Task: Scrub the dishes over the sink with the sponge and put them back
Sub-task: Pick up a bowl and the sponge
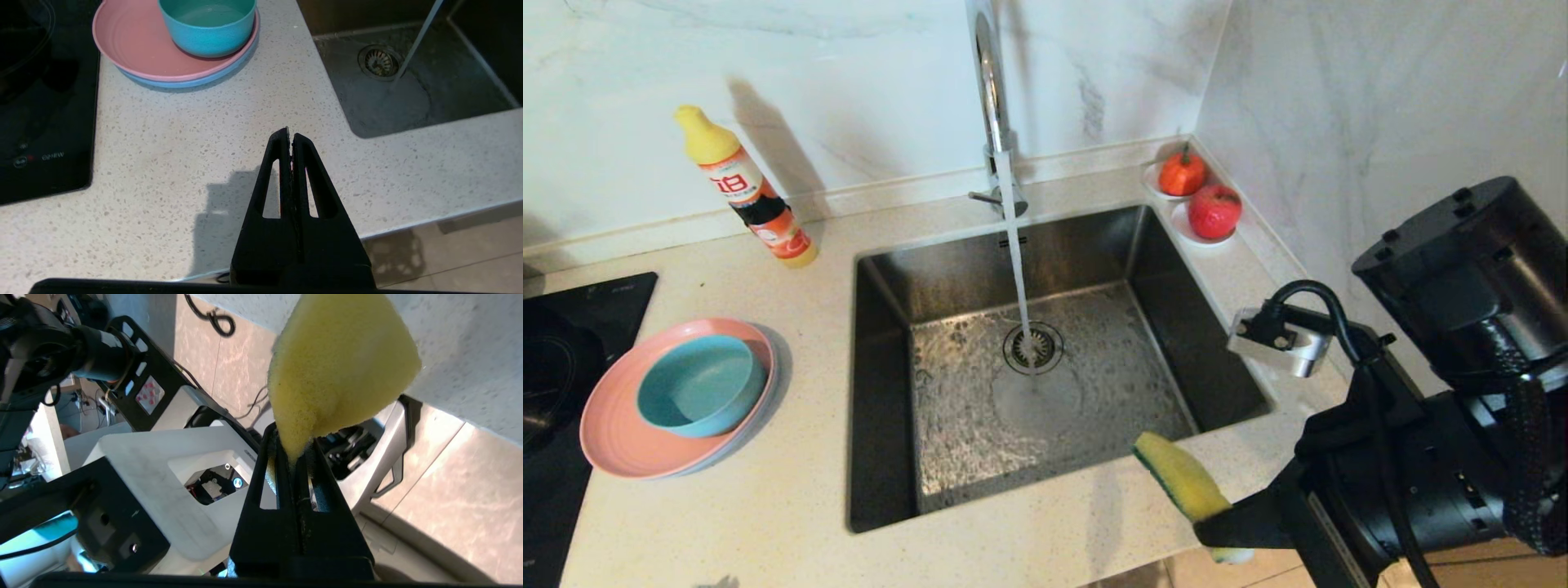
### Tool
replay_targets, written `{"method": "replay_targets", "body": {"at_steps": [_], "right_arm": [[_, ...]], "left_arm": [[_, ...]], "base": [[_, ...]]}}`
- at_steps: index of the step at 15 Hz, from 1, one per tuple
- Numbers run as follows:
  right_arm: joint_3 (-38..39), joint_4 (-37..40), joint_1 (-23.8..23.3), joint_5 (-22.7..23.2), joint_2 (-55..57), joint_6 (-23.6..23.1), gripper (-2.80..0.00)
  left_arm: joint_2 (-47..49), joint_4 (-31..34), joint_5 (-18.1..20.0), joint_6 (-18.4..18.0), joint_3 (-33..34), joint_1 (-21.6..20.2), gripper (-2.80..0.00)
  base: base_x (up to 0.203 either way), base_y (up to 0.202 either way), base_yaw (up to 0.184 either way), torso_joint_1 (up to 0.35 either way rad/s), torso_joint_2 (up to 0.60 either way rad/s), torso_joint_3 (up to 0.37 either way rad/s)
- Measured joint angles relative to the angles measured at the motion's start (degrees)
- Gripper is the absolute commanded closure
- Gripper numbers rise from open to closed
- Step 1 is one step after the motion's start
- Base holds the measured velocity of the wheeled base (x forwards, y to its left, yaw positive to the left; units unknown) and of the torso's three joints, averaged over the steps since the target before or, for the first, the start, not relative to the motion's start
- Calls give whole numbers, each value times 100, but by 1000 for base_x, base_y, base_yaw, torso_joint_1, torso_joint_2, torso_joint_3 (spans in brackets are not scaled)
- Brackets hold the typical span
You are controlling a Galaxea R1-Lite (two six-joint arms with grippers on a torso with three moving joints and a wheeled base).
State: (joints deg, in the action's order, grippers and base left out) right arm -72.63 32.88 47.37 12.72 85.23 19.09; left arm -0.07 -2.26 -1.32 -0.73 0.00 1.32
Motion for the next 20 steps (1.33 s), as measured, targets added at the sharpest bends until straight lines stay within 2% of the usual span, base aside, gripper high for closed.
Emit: {"method": "replay_targets", "body": {"at_steps": [4, 6, 10, 15, 18, 20], "right_arm": [[8, 2, 67, -4, 183, 12, 0], [22, 2, 89, -6, 198, 11, 0], [-56, -26, 108, -24, 172, 0, 0], [-126, -33, 96, -140, 178, -2, 0], [-127, -47, 73, -137, 198, -10, 0], [-129, -46, 69, -137, 205, -11, 0]], "left_arm": [[0, 37, -27, 9, 0, -9, 0], [56, 90, -162, -17, -260, -13, 0], [983, 282, -594, -147, -2170, -16, 0], [3239, 1314, -1410, -362, -4878, -20, 0], [4816, 2111, -1952, -387, -5993, -59, 0], [5817, 2456, -2112, -395, -6494, -294, 0]], "base": [[0, 0, 0, 0, 0, 0], [0, 0, 0, 0, 0, 0], [0, 0, 0, 0, 0, 0], [0, 0, 0, 0, 0, 0], [0, 0, 0, 0, 0, 0], [0, 0, 0, 0, 0, 0]]}}
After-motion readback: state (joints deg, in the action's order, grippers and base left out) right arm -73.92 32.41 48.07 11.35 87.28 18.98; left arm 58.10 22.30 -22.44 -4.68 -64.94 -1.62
